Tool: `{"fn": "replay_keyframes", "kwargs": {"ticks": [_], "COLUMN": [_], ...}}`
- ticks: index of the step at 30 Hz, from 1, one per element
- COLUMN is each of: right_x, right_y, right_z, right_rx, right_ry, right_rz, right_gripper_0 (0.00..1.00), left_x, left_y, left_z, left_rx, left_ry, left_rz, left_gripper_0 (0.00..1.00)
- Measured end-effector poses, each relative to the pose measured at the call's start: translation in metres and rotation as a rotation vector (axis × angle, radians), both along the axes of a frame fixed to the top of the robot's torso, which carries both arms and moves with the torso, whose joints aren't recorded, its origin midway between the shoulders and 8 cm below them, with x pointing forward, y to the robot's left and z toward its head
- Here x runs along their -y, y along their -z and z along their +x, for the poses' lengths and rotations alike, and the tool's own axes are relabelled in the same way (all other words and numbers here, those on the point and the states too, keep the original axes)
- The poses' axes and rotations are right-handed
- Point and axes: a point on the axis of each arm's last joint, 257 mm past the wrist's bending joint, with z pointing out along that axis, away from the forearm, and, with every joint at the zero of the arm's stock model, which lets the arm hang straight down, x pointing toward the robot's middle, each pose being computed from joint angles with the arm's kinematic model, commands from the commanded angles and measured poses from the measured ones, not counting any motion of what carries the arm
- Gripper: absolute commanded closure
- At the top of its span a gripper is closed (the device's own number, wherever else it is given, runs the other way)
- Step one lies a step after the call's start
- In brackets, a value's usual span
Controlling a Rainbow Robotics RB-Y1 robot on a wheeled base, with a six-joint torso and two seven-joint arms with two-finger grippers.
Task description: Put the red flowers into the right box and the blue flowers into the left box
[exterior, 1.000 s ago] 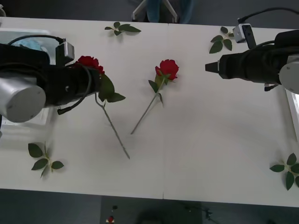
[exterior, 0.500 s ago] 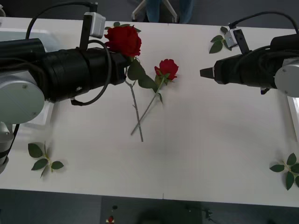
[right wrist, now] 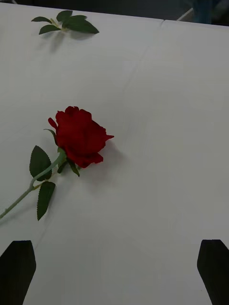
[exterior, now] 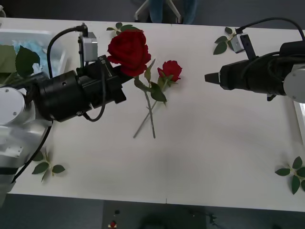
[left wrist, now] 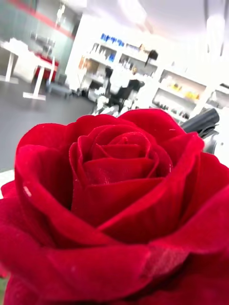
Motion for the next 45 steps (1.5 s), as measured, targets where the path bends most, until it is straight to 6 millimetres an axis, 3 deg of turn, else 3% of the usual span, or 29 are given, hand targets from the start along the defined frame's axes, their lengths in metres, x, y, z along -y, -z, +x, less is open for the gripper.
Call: {"fn": "replay_keyframes", "kwargs": {"ticks": [6, 9, 12, 16, 21, 26, 34, 45], "right_x": [-0.029, -0.035, -0.023, -0.002, -0.011, -0.02, -0.038, -0.079], "right_y": [-0.011, -0.019, -0.042, -0.048, -0.049, -0.046, -0.04, -0.025], "right_z": [-0.021, -0.053, -0.074, -0.101, -0.136, -0.162, -0.182, -0.196], "right_rx": [0.048, -0.017, -0.012, 0.048, 0.034, 0.159, 0.144, 0.097], "right_ry": [-0.161, -0.247, -0.305, -0.445, -0.574, -0.752, -0.815, -0.845], "right_rz": [-0.033, 0.015, 0.08, 0.006, 0.06, 0.014, 0.089, 0.212], "right_gripper_0": [0.0, 0.0, 0.0, 0.0, 0.0, 0.0, 0.0, 0.0], "left_x": [-0.003, -0.003, -0.003, 0.0, 0.011, 0.025, 0.048, 0.07], "left_y": [0.002, -0.01, -0.021, -0.03, -0.031, -0.037, -0.051, -0.038], "left_z": [-0.011, -0.016, -0.019, -0.022, -0.022, -0.02, -0.02, -0.005], "left_rx": [-0.123, -0.161, -0.172, -0.183, -0.206, -0.232, -0.232, -0.276], "left_ry": [0.122, 0.164, 0.185, 0.207, 0.213, 0.216, 0.245, 0.248], "left_rz": [-0.198, -0.299, -0.357, -0.41, -0.44, -0.485, -0.508, -0.496], "left_gripper_0": [1.0, 1.0, 1.0, 1.0, 1.0, 1.0, 1.0, 1.0]}}
